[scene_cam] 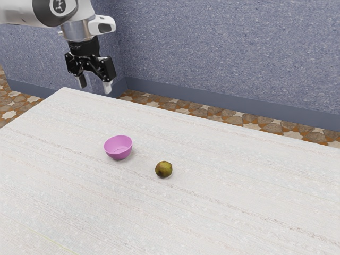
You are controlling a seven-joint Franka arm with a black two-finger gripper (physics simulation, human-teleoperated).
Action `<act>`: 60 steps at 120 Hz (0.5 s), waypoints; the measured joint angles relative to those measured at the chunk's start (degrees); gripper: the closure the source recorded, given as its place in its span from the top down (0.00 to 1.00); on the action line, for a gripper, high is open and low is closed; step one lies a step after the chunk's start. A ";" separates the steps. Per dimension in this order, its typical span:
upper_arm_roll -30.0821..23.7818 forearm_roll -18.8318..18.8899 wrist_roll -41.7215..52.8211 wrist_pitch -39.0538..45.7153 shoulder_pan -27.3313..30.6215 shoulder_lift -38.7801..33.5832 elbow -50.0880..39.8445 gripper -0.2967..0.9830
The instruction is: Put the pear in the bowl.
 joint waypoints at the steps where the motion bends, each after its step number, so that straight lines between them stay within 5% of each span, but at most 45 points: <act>1: 0.38 0.13 0.02 -0.02 -0.39 0.41 0.94 0.77; 60: 2.78 1.72 0.76 3.10 -4.40 13.76 6.97 0.77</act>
